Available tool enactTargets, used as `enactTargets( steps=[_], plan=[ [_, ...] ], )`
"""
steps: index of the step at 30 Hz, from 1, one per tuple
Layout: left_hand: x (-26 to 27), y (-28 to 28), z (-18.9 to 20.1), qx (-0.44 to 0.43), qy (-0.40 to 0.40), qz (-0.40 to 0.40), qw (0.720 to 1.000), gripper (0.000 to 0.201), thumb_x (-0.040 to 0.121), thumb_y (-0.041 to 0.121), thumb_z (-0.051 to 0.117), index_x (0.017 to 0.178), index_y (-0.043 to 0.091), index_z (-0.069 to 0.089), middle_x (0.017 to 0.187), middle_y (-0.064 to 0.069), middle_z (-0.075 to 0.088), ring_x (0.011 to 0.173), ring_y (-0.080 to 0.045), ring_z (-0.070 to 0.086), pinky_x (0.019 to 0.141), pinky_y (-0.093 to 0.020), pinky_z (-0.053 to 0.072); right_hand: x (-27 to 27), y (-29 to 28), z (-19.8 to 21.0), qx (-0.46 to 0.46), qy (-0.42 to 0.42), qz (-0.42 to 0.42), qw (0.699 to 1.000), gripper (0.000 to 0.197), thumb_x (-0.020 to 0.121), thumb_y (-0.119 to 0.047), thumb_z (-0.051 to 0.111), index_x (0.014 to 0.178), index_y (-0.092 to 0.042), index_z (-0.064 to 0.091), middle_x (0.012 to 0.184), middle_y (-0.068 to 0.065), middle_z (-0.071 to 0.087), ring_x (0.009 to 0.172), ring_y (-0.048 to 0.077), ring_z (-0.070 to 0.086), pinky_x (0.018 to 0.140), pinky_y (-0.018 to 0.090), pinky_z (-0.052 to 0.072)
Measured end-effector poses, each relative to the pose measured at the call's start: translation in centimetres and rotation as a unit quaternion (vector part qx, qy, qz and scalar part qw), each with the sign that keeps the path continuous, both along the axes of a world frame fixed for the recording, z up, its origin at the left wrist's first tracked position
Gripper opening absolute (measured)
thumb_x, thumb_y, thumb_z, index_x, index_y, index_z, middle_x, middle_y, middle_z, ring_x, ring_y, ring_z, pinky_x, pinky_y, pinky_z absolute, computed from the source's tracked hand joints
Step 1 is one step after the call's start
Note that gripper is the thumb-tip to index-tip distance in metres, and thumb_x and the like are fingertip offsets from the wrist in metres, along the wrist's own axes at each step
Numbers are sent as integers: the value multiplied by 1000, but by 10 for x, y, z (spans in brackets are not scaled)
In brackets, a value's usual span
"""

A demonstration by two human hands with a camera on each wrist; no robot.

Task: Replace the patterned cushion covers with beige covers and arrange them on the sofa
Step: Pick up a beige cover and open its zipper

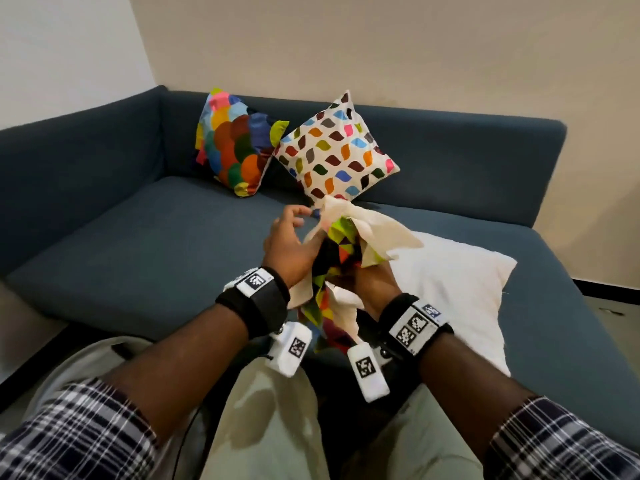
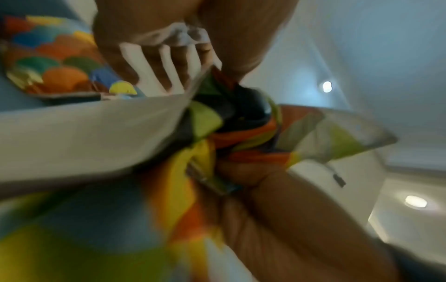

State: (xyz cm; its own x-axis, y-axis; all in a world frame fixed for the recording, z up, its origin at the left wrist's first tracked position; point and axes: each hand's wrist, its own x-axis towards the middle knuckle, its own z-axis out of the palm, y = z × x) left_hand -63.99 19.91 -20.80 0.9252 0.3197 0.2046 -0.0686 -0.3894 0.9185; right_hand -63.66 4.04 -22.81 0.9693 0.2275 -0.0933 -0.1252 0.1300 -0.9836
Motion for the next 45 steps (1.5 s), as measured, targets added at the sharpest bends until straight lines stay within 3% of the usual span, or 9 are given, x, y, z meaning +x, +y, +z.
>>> enactTargets(
  steps=[6,9,15,23,28,32,36,41,45],
  plan=[
    [-47,44,-22,-375,181,-165,894,45,99,49,50,121,13,66,98,-10,75,80,-23,73,70,-37,60,2,51,-10,-122,-101,71,985,19,95,-10,60,113,-4,62,104,18,67,90,20,63,87,39,57],
    [-61,69,-29,-385,137,-79,909,19,98,19,61,108,5,67,91,-16,72,71,-24,72,63,-35,60,-2,73,-23,-334,-322,93,881,45,78,-45,66,116,-21,64,119,5,59,113,27,55,95,39,44],
    [-84,141,-60,-376,70,91,920,51,70,8,81,117,-4,65,109,-30,69,95,-40,71,86,-61,57,-14,137,-40,-179,-368,295,864,107,69,-27,86,155,-25,23,154,5,28,145,16,31,120,28,30],
    [-162,231,-106,-258,131,180,940,56,64,47,69,111,16,71,109,-10,74,107,-27,69,95,-42,55,-54,266,-56,-315,-345,295,833,36,74,6,64,102,-14,74,89,-3,69,100,18,64,72,15,35],
    [-202,278,-126,-436,82,176,879,27,99,20,56,122,11,66,100,-11,72,83,-22,70,81,-36,56,-90,348,-84,-239,-255,353,868,25,76,-3,69,89,-24,71,89,-6,73,91,15,67,78,33,51],
    [-212,317,-153,-344,38,334,877,18,82,6,73,98,15,74,101,-11,75,93,-28,71,87,-43,58,-106,381,-120,-398,-334,365,773,51,81,-31,65,131,-28,57,145,5,44,121,38,47,103,46,44],
    [-208,333,-176,-192,127,395,890,26,82,29,71,105,17,71,104,-3,73,97,-24,67,84,-32,51,-113,384,-143,-397,-240,374,803,76,67,-55,67,134,-22,50,131,11,40,116,34,51,102,41,47],
    [-203,336,-201,-138,269,359,883,70,78,41,76,138,11,54,134,-8,62,126,-31,56,104,-35,44,-107,376,-167,-473,-215,452,725,81,82,-29,77,153,-22,38,140,5,56,130,26,53,103,32,44],
    [-218,338,-200,-46,277,342,897,34,87,28,73,119,17,67,119,-4,68,118,-26,61,92,-24,43,-107,368,-178,-516,-217,467,684,48,83,-18,74,130,-20,65,134,10,64,121,27,61,101,33,49]
  ],
)
